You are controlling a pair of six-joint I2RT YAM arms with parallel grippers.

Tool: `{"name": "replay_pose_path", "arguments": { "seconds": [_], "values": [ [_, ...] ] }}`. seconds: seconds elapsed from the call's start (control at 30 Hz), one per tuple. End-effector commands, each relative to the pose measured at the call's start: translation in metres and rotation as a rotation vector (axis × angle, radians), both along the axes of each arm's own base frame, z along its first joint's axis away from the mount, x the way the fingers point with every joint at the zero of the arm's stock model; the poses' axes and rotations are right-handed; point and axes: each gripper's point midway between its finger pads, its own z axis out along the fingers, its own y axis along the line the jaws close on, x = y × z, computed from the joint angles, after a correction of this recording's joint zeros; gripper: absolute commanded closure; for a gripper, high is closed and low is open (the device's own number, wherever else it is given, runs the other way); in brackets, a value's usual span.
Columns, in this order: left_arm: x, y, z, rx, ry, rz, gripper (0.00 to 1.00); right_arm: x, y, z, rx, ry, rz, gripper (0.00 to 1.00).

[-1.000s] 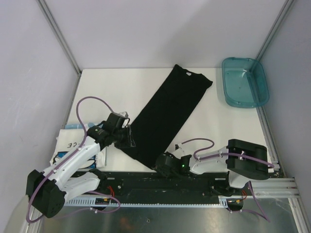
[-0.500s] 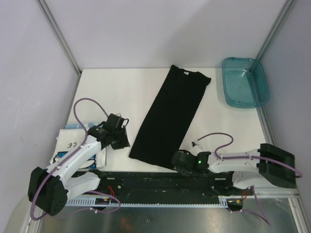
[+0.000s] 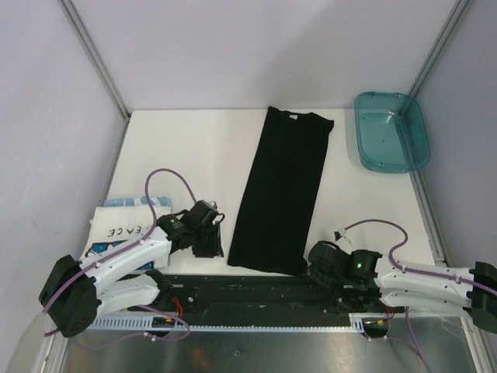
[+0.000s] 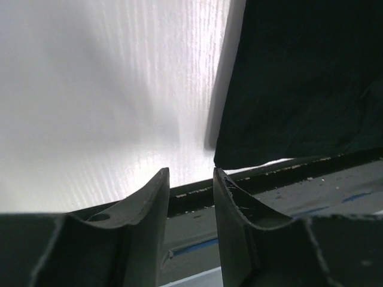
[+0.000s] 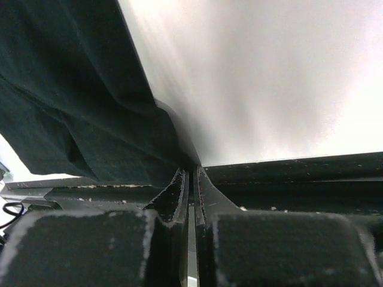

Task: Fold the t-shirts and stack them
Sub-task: Grab the bottom of the folded rectangular tshirt with both arms

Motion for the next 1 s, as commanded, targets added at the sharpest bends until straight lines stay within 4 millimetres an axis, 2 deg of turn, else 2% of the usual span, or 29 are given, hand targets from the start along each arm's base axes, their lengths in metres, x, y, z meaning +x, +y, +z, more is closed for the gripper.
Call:
{"name": "replay_pose_path", "arguments": {
  "seconds": [0.0,0.27,0.47,0.7,0.97],
  "values": [
    [-0.001,-0.026,0.004,-0.121,0.005,-0.016,0.59,-0.014,-0.032,-0.017,-0.119,0.046,0.031,1.00],
    [-0.008,-0.038,-0.007,-0.164,0.027,-0.072,0.58,-0.021,-0.023,-0.022,-0.109,0.080,0.088,1.00],
    [-0.015,-0.036,-0.022,-0.134,0.072,-0.087,0.59,-0.025,-0.012,-0.019,-0.071,0.091,0.118,1.00],
    [-0.012,-0.036,-0.024,-0.129,0.065,-0.079,0.61,-0.028,-0.005,-0.013,-0.058,0.094,0.133,1.00],
    [-0.018,-0.037,-0.029,-0.127,0.098,-0.093,0.66,-0.026,-0.001,-0.004,-0.053,0.084,0.131,1.00]
  ]
}}
